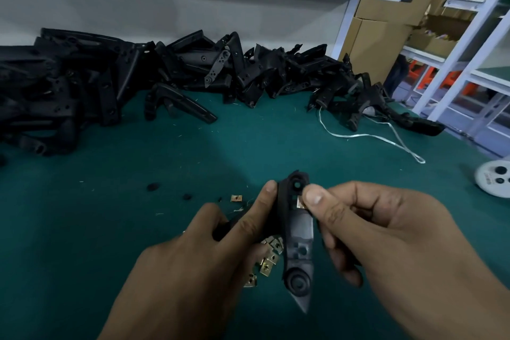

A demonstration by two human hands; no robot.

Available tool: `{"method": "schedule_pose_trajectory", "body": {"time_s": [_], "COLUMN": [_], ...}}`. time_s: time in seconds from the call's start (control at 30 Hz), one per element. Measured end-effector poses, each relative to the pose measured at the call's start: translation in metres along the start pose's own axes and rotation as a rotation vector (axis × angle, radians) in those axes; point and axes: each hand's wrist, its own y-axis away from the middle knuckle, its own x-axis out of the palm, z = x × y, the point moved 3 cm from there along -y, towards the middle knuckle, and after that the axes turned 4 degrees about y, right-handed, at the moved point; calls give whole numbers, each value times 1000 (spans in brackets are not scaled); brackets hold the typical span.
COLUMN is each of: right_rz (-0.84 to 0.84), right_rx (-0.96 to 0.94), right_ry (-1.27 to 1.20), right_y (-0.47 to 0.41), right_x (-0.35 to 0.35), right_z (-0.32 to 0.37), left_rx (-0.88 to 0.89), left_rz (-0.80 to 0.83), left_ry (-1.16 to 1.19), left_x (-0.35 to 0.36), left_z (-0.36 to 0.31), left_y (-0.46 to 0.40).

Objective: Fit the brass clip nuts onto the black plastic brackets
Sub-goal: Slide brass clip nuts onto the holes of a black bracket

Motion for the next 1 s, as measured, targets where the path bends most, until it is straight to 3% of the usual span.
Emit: {"method": "schedule_pose_trajectory", "body": {"time_s": [0.13, 0.27, 0.37, 0.53, 0.63, 1.0], "right_rz": [5, 71, 122, 241, 371, 356], "right_rx": [-37, -16, -78, -365, -429, -443], "right_ry": [17, -48, -37, 543, 707, 803], "right_y": [-3, -11, -15, -11, -9, -16], "right_x": [9, 11, 14, 21, 32, 59], "right_z": [-1, 0, -7, -38, -41, -36], "left_rx": [216, 249, 159, 51, 29, 44], "left_rz": [-135, -135, -164, -331, -327, -255], "left_ry": [-351, -399, -324, -110, -141, -149], "left_x": [11, 10, 7, -1, -2, 3], "left_z": [14, 21, 32, 48, 45, 47], "left_y": [1, 2, -1, -3, -2, -4]}}
